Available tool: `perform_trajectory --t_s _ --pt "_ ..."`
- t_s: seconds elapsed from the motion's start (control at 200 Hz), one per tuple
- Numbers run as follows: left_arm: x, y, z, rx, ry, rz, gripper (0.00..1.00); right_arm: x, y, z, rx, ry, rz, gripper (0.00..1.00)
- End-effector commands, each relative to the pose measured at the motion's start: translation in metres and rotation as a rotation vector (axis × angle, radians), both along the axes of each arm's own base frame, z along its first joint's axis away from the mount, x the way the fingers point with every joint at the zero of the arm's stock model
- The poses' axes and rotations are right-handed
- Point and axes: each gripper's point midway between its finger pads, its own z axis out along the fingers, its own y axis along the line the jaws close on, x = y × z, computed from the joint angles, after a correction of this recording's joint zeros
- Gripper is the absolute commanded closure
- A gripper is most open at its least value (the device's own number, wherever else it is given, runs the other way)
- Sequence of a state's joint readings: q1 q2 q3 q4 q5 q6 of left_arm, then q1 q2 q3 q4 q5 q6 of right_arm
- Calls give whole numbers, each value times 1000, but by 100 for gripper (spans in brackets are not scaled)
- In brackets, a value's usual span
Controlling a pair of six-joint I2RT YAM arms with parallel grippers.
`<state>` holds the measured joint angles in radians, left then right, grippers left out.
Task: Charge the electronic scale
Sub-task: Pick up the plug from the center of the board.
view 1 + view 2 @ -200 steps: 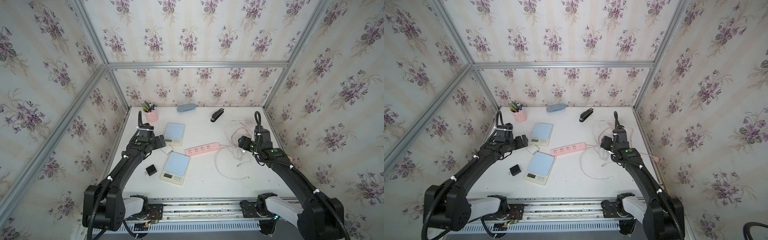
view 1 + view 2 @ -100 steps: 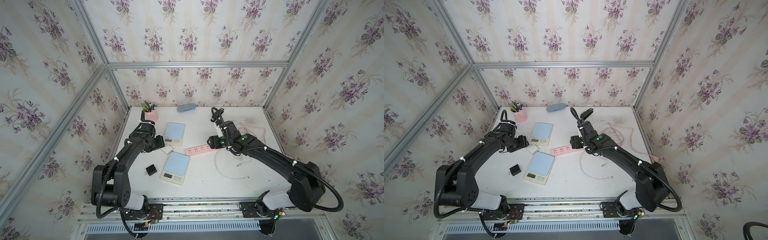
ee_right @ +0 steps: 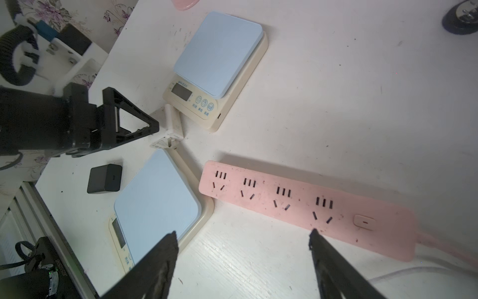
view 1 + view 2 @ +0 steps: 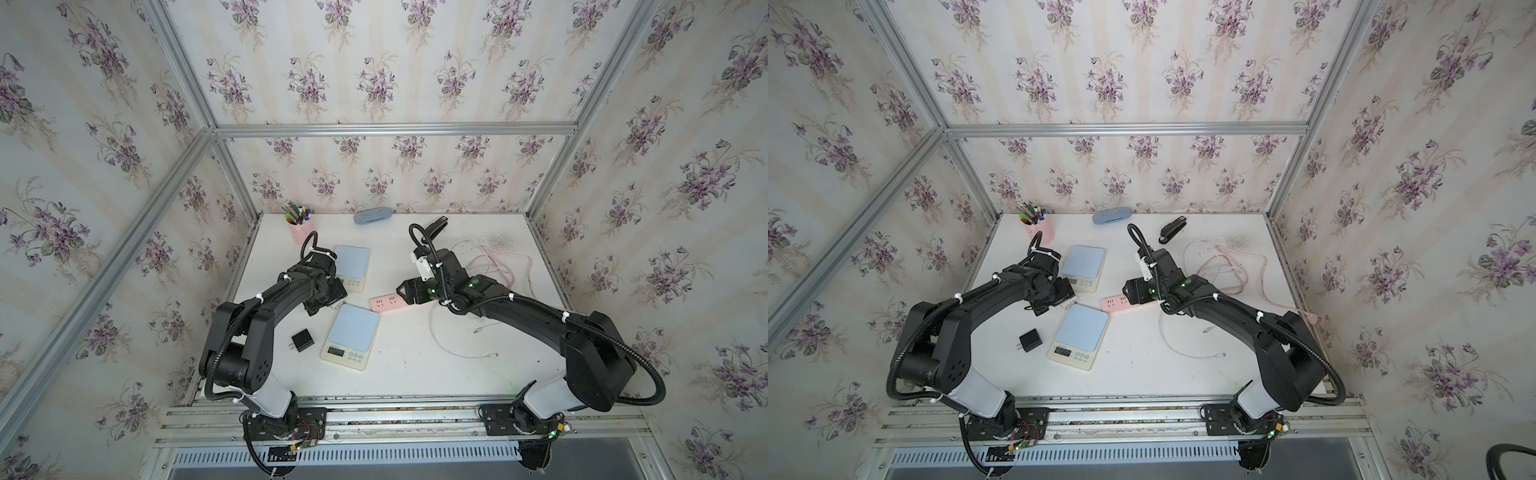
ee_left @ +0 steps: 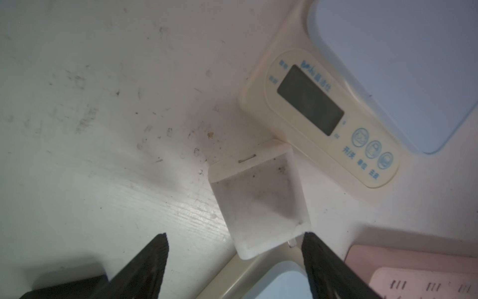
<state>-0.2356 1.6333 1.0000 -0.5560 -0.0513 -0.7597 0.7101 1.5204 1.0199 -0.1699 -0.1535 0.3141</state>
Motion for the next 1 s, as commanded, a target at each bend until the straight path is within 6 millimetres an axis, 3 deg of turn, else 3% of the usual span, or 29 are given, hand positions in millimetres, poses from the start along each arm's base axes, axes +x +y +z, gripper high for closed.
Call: perform_trajectory --t_s 0.0,0.105,0.245,0.48,0.679,0.794,0.994 --pt "11 -5 -5 -47 -33 70 18 -2 14 13 19 -100 57 16" --pt "9 -1 -1 -26 -56 56 16 -13 38 11 -74 -247 164 12" --pt "7 15 26 -20 -135 29 7 -10 81 -15 -222 -302 276 6" --pt "-26 75 65 40 -208 112 1 7 162 -37 -234 -253 366 3" --pt "-48 112 71 101 -215 202 1 0 215 -44 -188 -236 438 3" --pt "-52 122 70 79 -216 234 1 3 230 -56 -205 -218 449 3" --pt "-49 125 66 67 -200 202 1 18 224 -88 -303 -215 392 3"
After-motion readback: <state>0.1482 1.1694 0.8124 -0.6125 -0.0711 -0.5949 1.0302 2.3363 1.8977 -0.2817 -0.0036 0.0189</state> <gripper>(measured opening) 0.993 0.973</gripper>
